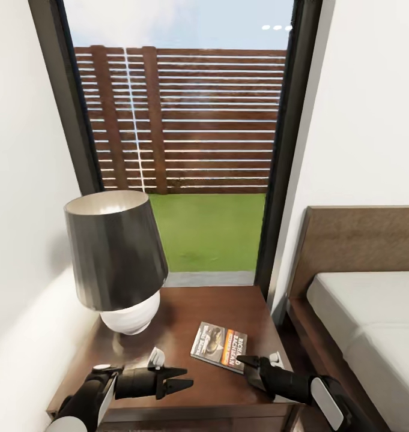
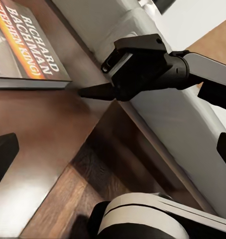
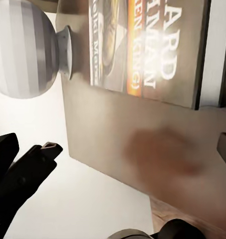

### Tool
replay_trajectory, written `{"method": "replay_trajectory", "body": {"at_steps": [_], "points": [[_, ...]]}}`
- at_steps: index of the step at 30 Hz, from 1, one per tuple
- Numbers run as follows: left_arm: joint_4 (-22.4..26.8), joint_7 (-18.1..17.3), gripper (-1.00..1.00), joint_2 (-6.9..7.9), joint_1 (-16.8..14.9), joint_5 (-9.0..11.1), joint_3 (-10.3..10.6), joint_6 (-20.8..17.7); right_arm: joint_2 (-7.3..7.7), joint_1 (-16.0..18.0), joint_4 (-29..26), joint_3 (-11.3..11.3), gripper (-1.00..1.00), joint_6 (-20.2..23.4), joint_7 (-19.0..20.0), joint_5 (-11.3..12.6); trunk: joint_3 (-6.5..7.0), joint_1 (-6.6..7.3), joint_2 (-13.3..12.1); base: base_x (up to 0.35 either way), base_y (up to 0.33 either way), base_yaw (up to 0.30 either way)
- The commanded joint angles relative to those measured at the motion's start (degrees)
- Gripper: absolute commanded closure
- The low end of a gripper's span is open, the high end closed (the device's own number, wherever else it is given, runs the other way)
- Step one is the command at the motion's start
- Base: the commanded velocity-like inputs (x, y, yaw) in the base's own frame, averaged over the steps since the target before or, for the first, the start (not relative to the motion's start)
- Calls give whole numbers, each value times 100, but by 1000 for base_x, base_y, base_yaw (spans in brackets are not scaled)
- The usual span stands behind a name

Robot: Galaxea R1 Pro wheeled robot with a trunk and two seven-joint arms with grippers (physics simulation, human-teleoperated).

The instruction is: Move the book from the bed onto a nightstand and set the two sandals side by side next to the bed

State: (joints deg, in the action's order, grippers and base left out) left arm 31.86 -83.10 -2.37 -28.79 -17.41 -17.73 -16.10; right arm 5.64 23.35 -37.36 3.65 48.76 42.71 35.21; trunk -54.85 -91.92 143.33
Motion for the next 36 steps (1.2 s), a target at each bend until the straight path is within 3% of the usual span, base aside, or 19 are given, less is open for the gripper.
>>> {"method": "replay_trajectory", "body": {"at_steps": [1, 12, 21, 36], "points": [[3, -40, -100, -9, -4, -60, -47, -60, -1, 3, 0, 13, -100, 28, 13, -5, -6, 2, 3, -30, 0, 0], [-4, -40, -100, -9, -4, -57, -47, -60, -17, 3, 0, 13, -100, 28, 10, -5, -6, 2, 3, -112, 0, 0], [-4, -40, -100, -9, -4, -60, -47, -60, -18, 3, 0, 13, -100, 28, 9, -5, 194, 25, -9, -1, 0, 0], [-4, -40, -100, -9, -4, -61, -47, -60, -10, 3, -8, 30, -100, 28, 39, 33, 463, 354, -611, 0, 0, 0]]}}
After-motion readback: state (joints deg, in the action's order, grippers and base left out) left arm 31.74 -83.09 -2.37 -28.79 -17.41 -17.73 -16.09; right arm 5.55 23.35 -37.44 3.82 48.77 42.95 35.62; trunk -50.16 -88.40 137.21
